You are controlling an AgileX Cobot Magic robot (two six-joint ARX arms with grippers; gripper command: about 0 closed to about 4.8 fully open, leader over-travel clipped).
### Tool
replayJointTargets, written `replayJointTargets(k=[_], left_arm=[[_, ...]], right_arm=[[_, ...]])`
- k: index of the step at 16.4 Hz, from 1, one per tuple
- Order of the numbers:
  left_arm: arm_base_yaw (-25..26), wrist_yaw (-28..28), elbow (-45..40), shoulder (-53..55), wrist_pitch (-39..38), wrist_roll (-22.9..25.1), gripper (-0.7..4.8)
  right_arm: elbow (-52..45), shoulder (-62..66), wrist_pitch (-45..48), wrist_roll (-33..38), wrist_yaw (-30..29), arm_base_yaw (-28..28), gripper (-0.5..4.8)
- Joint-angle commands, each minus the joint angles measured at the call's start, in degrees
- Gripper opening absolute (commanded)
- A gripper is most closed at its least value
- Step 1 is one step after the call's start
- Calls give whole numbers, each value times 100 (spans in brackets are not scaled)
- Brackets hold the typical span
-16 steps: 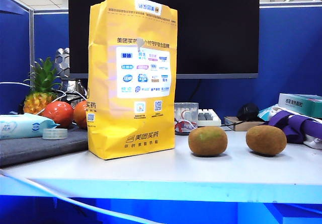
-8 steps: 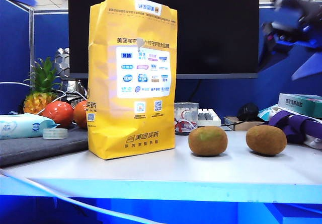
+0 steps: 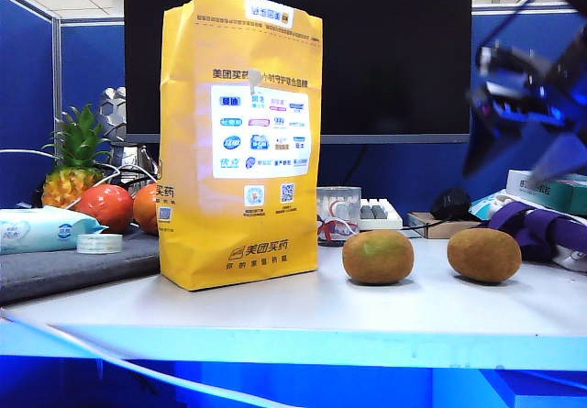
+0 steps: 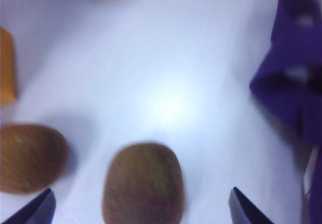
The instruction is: Pick up the kiwifruit and throw it into the yellow paper bag.
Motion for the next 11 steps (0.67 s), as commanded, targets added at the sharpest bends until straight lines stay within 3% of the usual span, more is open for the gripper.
replayJointTargets(k=[1, 11], left_arm=[[-74, 243, 28, -4, 358, -168, 479], [-81, 240, 28, -4, 374, -284, 479]], right_arm=[[20, 192, -37, -55, -98, 9, 479], [20, 881, -236, -173, -330, 11, 479]])
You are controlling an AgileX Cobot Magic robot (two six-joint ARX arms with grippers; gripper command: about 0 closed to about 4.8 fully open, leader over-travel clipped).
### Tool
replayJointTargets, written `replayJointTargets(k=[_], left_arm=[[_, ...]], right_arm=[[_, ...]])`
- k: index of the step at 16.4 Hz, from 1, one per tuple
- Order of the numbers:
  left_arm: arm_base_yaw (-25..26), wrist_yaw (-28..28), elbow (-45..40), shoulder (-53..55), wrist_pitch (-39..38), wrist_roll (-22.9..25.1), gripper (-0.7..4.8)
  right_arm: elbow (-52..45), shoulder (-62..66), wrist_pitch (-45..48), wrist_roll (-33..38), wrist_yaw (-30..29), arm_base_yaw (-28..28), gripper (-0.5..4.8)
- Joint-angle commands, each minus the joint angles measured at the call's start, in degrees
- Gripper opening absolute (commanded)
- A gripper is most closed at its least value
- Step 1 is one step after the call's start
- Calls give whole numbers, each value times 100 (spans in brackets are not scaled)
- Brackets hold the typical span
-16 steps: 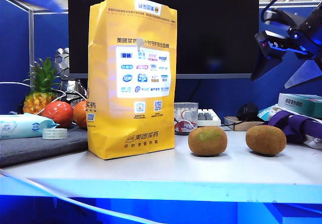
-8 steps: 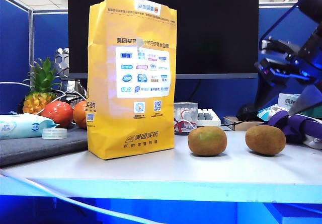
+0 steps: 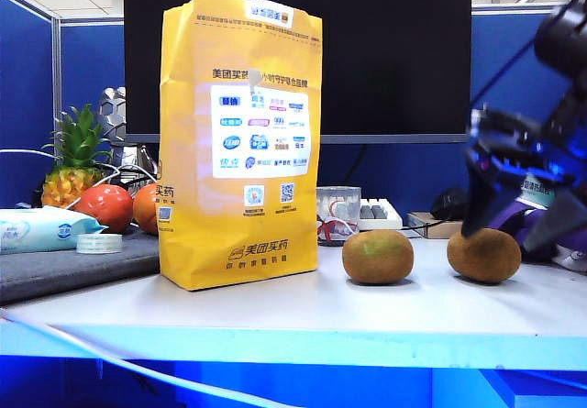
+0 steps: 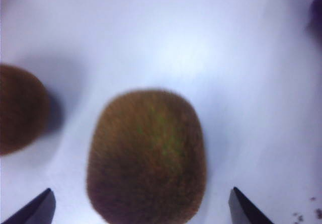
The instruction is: Pick up the kiwifruit and throw it into the yellow paper bag.
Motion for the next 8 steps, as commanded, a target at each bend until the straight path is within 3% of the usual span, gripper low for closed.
replayJointTargets(k=[1, 2, 3, 5, 6, 8], left_arm=[[-11, 39, 26, -7, 81, -24, 479], [-11, 39, 26, -7, 79, -26, 479], [-11, 39, 26, -7, 79, -24, 479], [-11, 33, 26, -7, 81, -24, 479], [-11, 28, 26, -7, 81, -24, 479], [-11, 26, 26, -7, 81, -24, 479]], right_arm=[[20, 157, 46, -24, -24, 7, 479], [20, 181, 48, -26, -13, 7, 435], [20, 181, 63, -37, -15, 7, 252], [22, 179, 153, -37, -20, 7, 231], [22, 179, 153, -37, -20, 7, 170], [24, 179, 166, -37, -39, 7, 144]])
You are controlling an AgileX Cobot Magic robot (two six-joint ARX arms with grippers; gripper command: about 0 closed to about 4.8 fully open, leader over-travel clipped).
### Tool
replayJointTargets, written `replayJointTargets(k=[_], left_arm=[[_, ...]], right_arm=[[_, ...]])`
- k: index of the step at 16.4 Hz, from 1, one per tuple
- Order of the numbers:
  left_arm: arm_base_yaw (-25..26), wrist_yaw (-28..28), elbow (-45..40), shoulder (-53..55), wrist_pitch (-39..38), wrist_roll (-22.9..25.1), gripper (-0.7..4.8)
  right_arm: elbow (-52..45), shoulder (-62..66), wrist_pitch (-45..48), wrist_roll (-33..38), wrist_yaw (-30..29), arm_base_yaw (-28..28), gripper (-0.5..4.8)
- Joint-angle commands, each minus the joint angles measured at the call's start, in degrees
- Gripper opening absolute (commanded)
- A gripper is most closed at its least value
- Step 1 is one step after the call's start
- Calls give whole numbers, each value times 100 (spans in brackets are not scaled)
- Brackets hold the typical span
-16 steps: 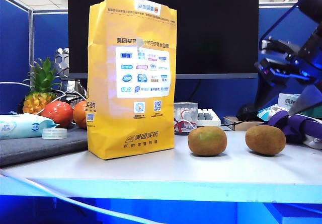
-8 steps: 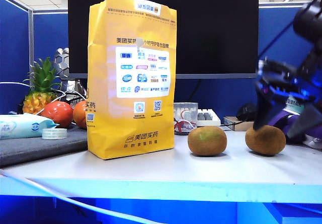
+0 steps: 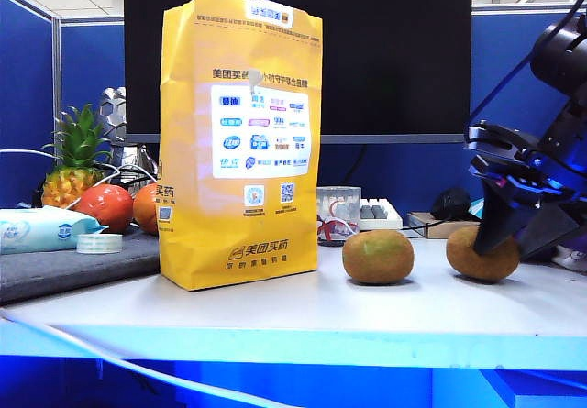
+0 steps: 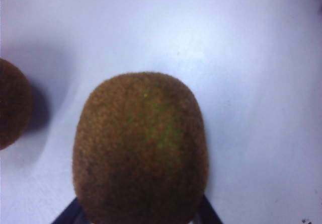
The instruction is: Pick up the kiwifruit and throw it into the yellow paper bag.
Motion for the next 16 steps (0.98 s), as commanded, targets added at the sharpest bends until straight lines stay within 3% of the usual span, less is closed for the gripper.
replayJointTargets(k=[1, 4, 6, 10, 13, 14, 16], left_arm=[[-11, 26, 26, -7, 79, -22, 479], [-11, -48, 63, -9, 79, -17, 479], [-9, -431, 197, -20, 74, 55, 479], [-9, -2190, 551, -76, -28, 326, 479], [11, -3928, 656, -79, -173, 723, 479], [11, -4146, 656, -79, -240, 844, 479], [13, -3952, 656, -79, -330, 870, 479]], right_arm=[[55, -24, 52, -13, -46, 7, 144], [603, -199, -308, -15, -74, 7, 144], [1207, -424, -612, -13, -166, 7, 144], [2396, -946, -1438, 55, -780, 162, 144], [2887, -1329, -1539, 181, -1838, 667, 148], [2992, -1421, -1528, 181, -1991, 927, 148], [3106, -1440, -1377, 175, -1963, 1480, 148]])
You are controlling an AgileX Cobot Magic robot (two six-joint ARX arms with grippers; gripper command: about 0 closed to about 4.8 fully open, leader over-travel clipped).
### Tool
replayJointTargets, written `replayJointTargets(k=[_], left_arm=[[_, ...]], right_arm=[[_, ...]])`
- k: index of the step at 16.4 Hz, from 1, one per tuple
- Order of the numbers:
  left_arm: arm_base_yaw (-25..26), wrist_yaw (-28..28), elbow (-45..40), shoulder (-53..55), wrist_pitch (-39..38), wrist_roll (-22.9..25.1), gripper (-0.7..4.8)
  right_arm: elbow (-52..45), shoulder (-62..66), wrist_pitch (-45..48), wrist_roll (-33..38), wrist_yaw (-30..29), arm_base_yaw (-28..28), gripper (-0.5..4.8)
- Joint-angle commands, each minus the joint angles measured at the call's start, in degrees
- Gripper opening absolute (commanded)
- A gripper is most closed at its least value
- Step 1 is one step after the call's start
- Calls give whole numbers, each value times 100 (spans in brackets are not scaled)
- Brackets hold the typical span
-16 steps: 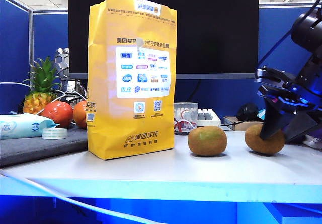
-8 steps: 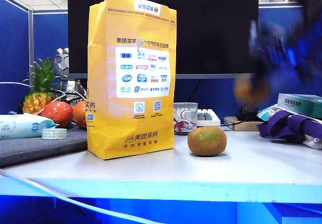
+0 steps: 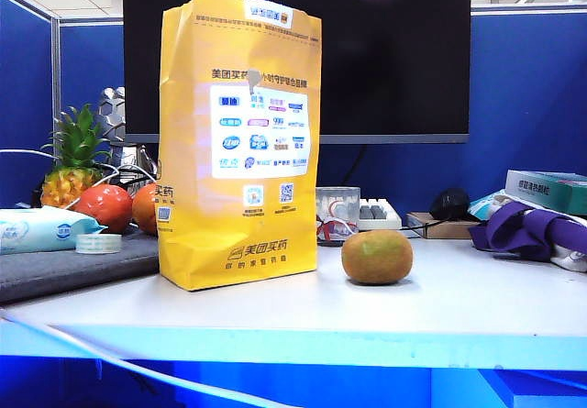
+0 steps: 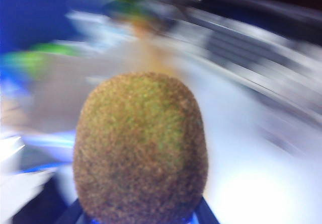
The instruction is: Pick up the kiwifruit and throw it into the yellow paper bag.
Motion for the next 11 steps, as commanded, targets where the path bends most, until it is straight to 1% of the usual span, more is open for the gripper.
replayJointTargets(k=[1, 3, 4, 6, 8, 9, 10, 11], left_arm=[[0, 328, 20, -7, -94, 90, 479], [0, 772, 20, 9, -116, 9, 479], [0, 903, 20, 9, -125, -9, 479], [-2, 903, 20, 9, -181, -48, 479], [0, 901, 20, 9, -313, -90, 479], [-2, 903, 20, 13, -361, -92, 479], [-2, 909, 20, 15, -365, -96, 479], [0, 920, 20, 15, -361, -94, 479]], right_arm=[[101, 44, 330, 2, -55, 640, 148], [101, 225, 756, 11, -81, 938, 148], [101, 337, 986, 39, -79, 1040, 148], [175, 658, 1414, 282, -127, 1097, 148], [264, 1003, 1687, 348, -208, 1097, 149], [264, 1108, 1893, 343, -243, 1097, 371], [262, 1147, 2061, 317, -317, 1097, 479], [264, 1150, 2210, 319, -315, 1095, 479]])
